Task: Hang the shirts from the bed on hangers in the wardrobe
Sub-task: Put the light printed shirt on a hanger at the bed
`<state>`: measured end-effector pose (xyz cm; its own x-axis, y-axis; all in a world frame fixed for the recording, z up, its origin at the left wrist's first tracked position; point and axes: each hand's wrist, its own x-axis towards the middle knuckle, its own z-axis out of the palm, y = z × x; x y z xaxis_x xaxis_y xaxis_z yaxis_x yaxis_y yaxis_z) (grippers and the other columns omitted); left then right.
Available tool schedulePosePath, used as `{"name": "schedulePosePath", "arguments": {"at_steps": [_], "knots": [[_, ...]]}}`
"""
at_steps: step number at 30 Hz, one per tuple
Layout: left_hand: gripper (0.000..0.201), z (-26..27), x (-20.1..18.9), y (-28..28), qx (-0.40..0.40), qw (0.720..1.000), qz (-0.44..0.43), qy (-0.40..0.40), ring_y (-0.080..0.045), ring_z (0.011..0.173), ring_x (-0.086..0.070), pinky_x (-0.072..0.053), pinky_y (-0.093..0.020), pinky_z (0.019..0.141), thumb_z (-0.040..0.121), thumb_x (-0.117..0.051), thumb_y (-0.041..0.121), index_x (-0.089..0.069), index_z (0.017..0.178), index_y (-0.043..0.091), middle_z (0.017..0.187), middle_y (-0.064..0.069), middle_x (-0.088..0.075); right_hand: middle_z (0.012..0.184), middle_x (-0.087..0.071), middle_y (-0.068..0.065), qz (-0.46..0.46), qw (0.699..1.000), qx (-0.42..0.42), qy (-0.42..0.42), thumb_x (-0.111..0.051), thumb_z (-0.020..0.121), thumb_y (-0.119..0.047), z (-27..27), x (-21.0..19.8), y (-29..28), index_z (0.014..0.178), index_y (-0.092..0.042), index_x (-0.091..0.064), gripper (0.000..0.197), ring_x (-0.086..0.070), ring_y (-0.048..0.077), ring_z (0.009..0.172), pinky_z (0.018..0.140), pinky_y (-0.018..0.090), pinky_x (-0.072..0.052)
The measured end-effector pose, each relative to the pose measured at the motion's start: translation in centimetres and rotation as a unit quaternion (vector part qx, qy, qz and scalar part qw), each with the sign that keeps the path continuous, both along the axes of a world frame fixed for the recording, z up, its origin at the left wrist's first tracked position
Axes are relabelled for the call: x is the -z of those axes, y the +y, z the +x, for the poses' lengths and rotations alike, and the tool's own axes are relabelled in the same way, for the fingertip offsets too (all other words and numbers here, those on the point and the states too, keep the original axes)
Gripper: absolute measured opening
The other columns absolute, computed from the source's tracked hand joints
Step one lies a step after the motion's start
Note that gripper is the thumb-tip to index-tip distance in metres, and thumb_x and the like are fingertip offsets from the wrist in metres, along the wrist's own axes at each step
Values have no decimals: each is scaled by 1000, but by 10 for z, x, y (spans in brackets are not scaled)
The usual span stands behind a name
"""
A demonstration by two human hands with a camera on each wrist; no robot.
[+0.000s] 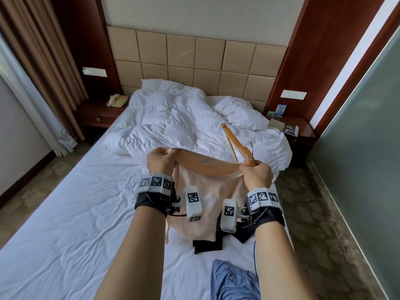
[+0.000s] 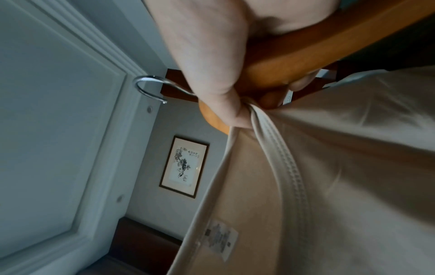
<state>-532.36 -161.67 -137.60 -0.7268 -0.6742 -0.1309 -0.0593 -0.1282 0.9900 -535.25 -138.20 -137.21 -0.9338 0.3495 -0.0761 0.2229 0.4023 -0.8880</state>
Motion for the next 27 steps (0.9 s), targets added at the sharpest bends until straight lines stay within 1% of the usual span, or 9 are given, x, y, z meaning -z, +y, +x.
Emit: {"name": "schedulePosePath", "arguments": {"at_steps": [3,5,8,11,14,18,23,25,27], "knots": [[20,-1,-3,4,15,997,-68,-42,-30,71,-71,-62,-38,65,72,-80,24,-65,74,12,77,-17,-71,73,-66,-2,-34,999,3,19,-72,78,-15,-1,1,2,74,-17,-65,8,-64,27,81,77,32,-51],[22,-3,-4,2,7,981,-167,-99,-29,76,-71,-59,-37,70,75,-75,35,-70,81,15,80,-12,-72,75,-69,1,-43,999,-1,27,-72,78,-14,-2,2,4,76,-15,-68,4,-65,27,81,76,32,-51],[21,1,-8,5,5,952,-267,-151,-30,88,-64,-44,-29,71,85,-66,31,-75,92,14,89,-11,-71,81,-71,4,-41,998,-29,26,-71,78,-13,-2,4,8,86,-15,-72,8,-65,26,83,75,31,-50],[20,1,-6,9,13,959,-235,-158,-32,84,-62,-43,-29,70,89,-59,23,-74,94,11,88,-14,-70,80,-71,5,-28,998,-56,20,-71,76,-13,0,6,11,84,-13,-72,9,-63,26,79,73,32,-50],[22,-3,1,12,26,979,-159,-129,-36,81,-70,-59,-42,77,87,-52,14,-73,94,13,87,-18,-72,70,-67,2,-33,997,-74,11,-70,75,-12,1,9,14,75,-15,-68,4,-60,22,71,63,28,-45],[24,-7,13,13,19,984,-126,-123,-40,76,-70,-60,-50,73,81,-46,9,-66,69,16,81,-20,-72,64,-63,-1,-60,996,-69,8,-70,72,-13,-1,17,19,70,-14,-66,4,-57,20,66,64,30,-46],[21,-17,23,14,3,994,-47,-95,-40,79,-70,-60,-52,76,68,-46,20,-67,68,18,77,-18,-71,61,-61,-1,-75,996,-37,20,-68,75,-19,-4,23,20,67,-15,-63,10,-56,20,63,64,32,-47],[19,-20,15,19,25,996,-17,-86,-39,81,-69,-60,-52,79,67,-49,16,-68,70,13,78,-20,-70,65,-61,5,-91,995,-25,21,-67,78,-20,-9,22,22,73,-7,-63,15,-57,24,67,67,35,-49],[17,-25,3,25,48,995,-17,-84,-33,75,-66,-57,-43,75,76,-52,9,-66,66,9,71,-18,-66,71,-63,10,-107,993,-26,29,-67,81,-21,-15,20,24,79,-1,-64,20,-59,28,73,71,37,-49]]}}
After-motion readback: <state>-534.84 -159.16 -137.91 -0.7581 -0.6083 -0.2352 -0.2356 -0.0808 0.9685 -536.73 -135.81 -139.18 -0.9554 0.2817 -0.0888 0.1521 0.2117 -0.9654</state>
